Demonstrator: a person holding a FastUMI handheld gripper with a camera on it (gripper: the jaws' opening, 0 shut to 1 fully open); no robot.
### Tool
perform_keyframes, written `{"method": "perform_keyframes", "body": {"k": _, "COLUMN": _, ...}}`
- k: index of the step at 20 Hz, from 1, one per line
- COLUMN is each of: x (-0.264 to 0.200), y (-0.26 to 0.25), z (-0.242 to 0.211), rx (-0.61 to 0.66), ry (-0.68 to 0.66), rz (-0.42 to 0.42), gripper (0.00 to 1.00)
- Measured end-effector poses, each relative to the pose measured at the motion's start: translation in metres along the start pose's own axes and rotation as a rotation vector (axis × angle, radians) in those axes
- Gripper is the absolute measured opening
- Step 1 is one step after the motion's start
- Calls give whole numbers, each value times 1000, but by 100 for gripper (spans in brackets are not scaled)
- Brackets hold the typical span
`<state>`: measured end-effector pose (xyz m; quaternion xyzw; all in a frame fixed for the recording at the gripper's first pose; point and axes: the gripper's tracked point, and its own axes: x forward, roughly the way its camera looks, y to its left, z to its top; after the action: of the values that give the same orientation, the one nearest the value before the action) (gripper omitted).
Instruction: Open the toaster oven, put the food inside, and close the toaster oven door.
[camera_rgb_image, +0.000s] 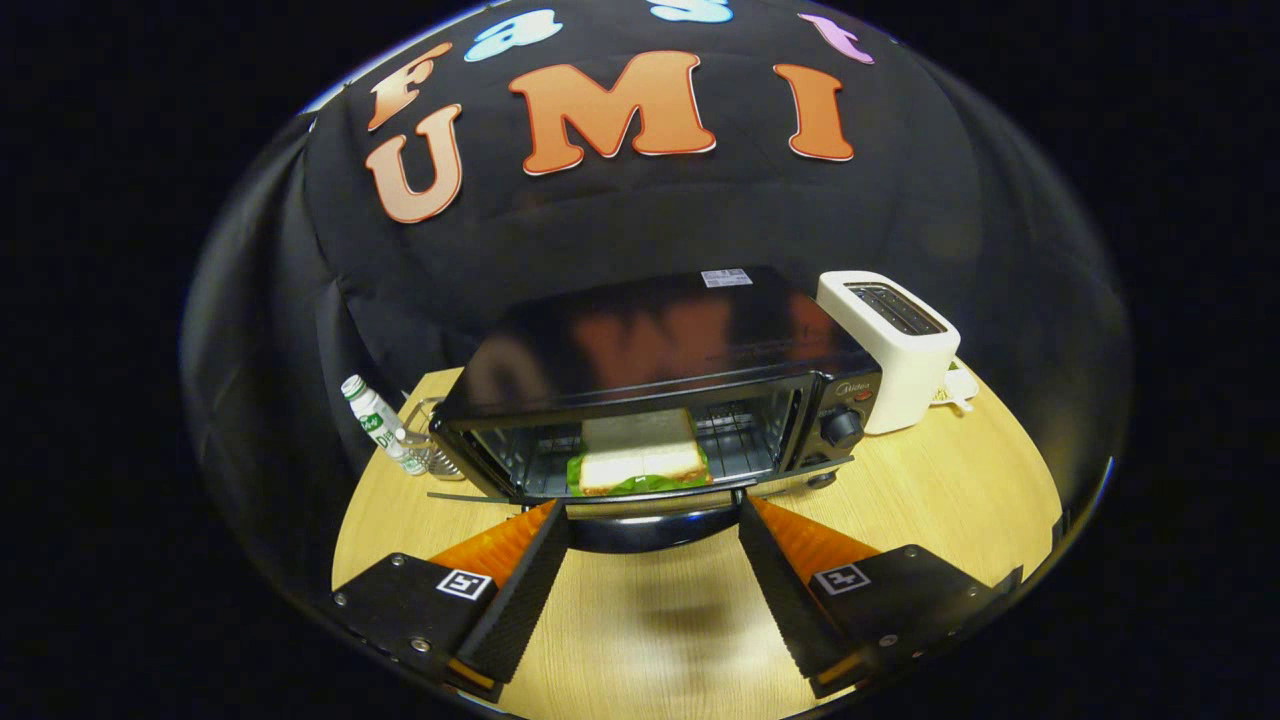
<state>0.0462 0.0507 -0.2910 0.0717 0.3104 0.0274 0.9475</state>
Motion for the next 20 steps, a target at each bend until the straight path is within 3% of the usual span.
{"method": "perform_keyframes", "body": {"k": 10, "x": 12, "y": 7, "z": 48, "rx": -24, "ry": -84, "rz": 19, "gripper": 100}}
{"method": "perform_keyframes", "body": {"k": 15, "x": -24, "y": -14, "z": 106, "rx": -66, "ry": -195, "rz": 17, "gripper": 100}}
{"method": "perform_keyframes", "body": {"k": 20, "x": -84, "y": -42, "z": 178, "rx": -169, "ry": -376, "rz": -51, "gripper": 100}}
